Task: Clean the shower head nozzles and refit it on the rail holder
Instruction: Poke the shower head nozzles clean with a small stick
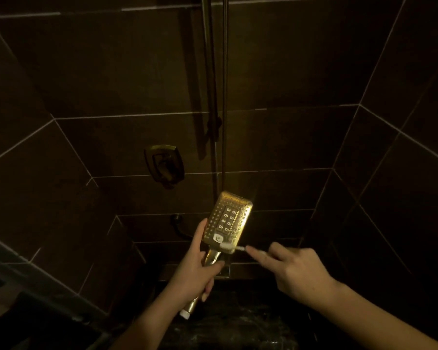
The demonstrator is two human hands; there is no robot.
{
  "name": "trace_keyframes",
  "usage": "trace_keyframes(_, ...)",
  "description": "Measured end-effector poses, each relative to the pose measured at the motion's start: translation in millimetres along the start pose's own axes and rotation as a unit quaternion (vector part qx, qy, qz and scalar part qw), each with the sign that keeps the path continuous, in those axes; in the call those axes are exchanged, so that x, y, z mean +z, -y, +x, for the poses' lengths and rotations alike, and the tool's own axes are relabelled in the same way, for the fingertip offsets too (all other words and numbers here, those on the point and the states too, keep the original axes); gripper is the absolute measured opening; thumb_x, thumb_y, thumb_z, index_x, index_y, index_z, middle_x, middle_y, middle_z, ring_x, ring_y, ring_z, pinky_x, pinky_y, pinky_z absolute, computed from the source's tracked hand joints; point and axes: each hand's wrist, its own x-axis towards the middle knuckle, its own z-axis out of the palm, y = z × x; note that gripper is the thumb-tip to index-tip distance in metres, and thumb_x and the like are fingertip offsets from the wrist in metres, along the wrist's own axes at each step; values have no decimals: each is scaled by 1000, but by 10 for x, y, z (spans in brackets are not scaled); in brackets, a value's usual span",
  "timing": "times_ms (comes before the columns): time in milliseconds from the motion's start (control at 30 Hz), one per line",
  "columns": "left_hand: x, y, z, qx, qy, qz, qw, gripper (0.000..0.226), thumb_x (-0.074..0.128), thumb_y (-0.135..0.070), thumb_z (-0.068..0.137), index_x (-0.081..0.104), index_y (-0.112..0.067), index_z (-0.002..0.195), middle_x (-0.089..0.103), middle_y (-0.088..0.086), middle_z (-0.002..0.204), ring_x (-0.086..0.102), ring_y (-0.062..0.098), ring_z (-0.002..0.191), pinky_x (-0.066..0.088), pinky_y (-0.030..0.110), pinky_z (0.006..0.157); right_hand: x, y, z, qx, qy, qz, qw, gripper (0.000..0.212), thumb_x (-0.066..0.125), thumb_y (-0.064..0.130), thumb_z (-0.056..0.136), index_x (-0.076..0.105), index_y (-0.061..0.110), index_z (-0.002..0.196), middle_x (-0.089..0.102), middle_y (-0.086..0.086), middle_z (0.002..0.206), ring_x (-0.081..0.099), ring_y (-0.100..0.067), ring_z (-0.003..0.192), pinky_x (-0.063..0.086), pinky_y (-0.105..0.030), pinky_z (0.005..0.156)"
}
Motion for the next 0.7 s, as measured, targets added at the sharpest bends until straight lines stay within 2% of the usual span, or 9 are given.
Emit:
trace_keyframes(67, -50, -1, -44, -3, -1, -5, 1000, 106, 68, -8, 94, 6, -85, 130, 73, 8, 103, 60, 19, 50, 49, 30, 40, -74, -116, 137, 79, -52, -4, 996, 71, 68, 21, 77, 43, 28, 143, 58, 3, 87, 46, -7, 48, 38, -24, 33)
trace_keyframes(133, -103, -6, -85, -1, -2, -13, 1000, 106, 69, -7, 93, 6, -80, 136, 72, 9, 104, 60, 19, 50, 48, 29, 40, -182, -135, 243, 138, -64, 6, 988, 78, 76, 14, 72, 45, 28, 142, 59, 2, 86, 44, -7, 46, 40, -26, 32)
trace_keyframes(233, -218, 22, -146, 0, -2, -17, 1000, 106, 70, -7, 93, 4, -77, 138, 72, 12, 112, 60, 17, 49, 48, 28, 39, -143, 182, 203, 52, -17, 14, 998, 78, 77, 21, 72, 45, 27, 142, 59, 4, 87, 39, -2, 48, 38, -21, 32)
trace_keyframes(300, -303, 72, -195, -1, 2, -16, 1000, 107, 70, -8, 92, 3, -76, 140, 73, 11, 112, 59, 18, 49, 48, 29, 39, -118, 419, 173, -23, 19, -1, 1000, 75, 75, 29, 73, 46, 27, 142, 59, 5, 88, 44, -3, 49, 36, -20, 34)
trace_keyframes(333, -343, 99, -219, -2, 5, -17, 1000, 106, 70, -8, 92, 4, -76, 140, 73, 11, 112, 59, 19, 49, 48, 29, 39, -136, 440, 216, -30, 15, -16, 999, 72, 73, 29, 74, 48, 27, 141, 59, 5, 87, 45, -4, 48, 33, -19, 34)
trace_keyframes(400, -419, 130, -259, -4, 14, -20, 1000, 106, 71, -8, 92, 6, -76, 142, 73, 12, 111, 58, 20, 49, 48, 30, 39, -211, 352, 375, 18, -20, -45, 999, 70, 72, 23, 74, 50, 26, 140, 59, 3, 85, 45, -6, 46, 30, -20, 33)
trace_keyframes(500, -527, 133, -305, -3, 27, -23, 999, 107, 73, -9, 91, 7, -77, 141, 74, 14, 108, 59, 21, 49, 49, 31, 41, -320, 319, 515, 73, -40, -44, 996, 72, 71, 16, 76, 46, 25, 143, 60, 2, 88, 47, -8, 46, 35, -23, 33)
trace_keyframes(600, -611, 127, -347, -1, 28, -23, 999, 107, 72, -9, 91, 4, -74, 144, 73, 14, 112, 59, 20, 49, 48, 30, 39, -237, 594, 409, -7, 0, -29, 1000, 67, 63, 26, 80, 43, 27, 144, 58, 4, 89, 46, -5, 48, 36, -22, 33)
trace_keyframes(700, -652, 102, -380, 6, 19, -25, 999, 108, 71, -9, 92, 1, -71, 146, 73, 12, 113, 59, 19, 49, 48, 28, 40, -209, 746, 353, -48, 31, -40, 998, 75, 73, 31, 75, 44, 28, 144, 58, 6, 91, 49, -5, 50, 37, -21, 34)
